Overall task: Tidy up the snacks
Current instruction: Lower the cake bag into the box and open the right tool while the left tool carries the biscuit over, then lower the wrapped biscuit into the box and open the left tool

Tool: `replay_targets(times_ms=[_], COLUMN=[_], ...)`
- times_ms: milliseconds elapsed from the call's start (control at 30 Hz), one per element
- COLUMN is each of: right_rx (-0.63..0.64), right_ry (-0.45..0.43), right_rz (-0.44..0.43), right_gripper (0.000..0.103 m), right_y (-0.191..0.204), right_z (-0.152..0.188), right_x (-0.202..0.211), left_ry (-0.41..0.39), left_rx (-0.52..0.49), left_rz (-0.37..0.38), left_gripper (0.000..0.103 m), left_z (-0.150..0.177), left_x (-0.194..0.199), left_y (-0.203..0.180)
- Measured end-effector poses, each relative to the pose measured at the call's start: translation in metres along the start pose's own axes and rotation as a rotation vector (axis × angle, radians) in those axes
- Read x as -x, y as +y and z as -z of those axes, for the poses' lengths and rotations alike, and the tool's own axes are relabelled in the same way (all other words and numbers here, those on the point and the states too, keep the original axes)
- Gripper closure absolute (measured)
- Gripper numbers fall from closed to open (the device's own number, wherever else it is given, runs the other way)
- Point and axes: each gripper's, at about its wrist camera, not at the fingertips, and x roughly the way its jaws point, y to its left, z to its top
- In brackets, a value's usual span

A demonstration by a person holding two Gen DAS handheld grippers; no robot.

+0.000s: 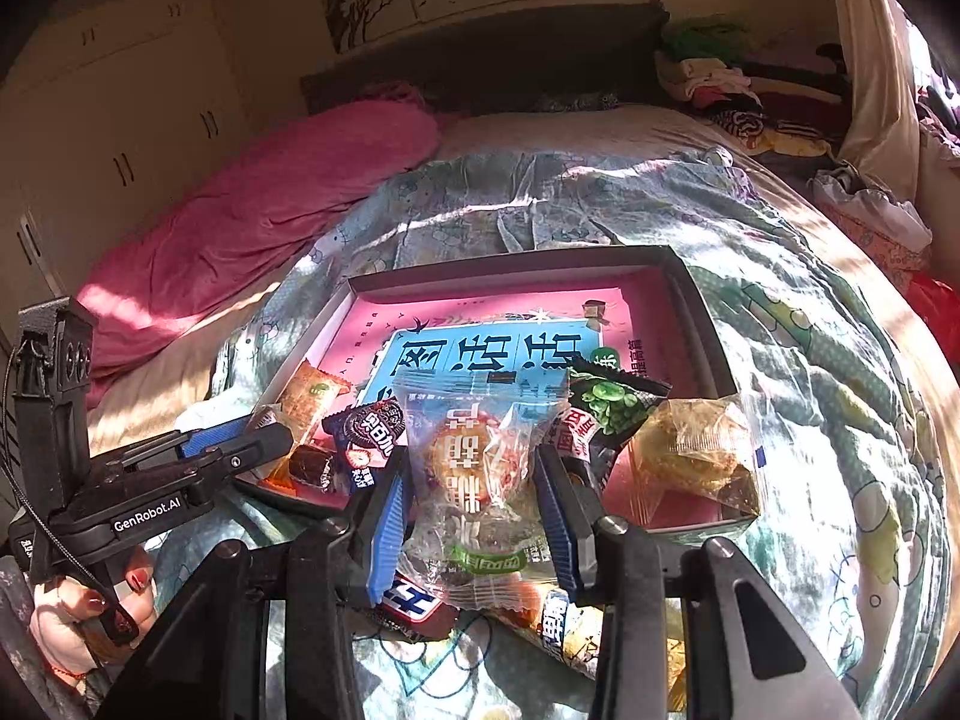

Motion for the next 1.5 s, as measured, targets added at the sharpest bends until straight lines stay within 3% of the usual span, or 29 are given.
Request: replay_targets(times_ms=[633,1033,1500], right_rx=[0.032,0.054,0.072], right_ry=[0.017,0.013,0.023], right_rz=[0.023,0.09,0.071], right_gripper=[0.062,0.062,0.061], right_y=[0.013,0.007,0.022], right_z=[-0.009,-0.01,-0.009], right_x=[-0.035,-0.038,-0.05], left_ry=[0.008,0.005,0.007], left_rx=[-0.001,-0.001,0.022], left_rz=[0.003,0.0,0.018], left_gripper=[0.067,0.067,0.067], left_z=[-0.003,-0.007,-0.009], left_x=[-0.008,-0.012,-0.014], left_y=[-0.001,0.0,0.003])
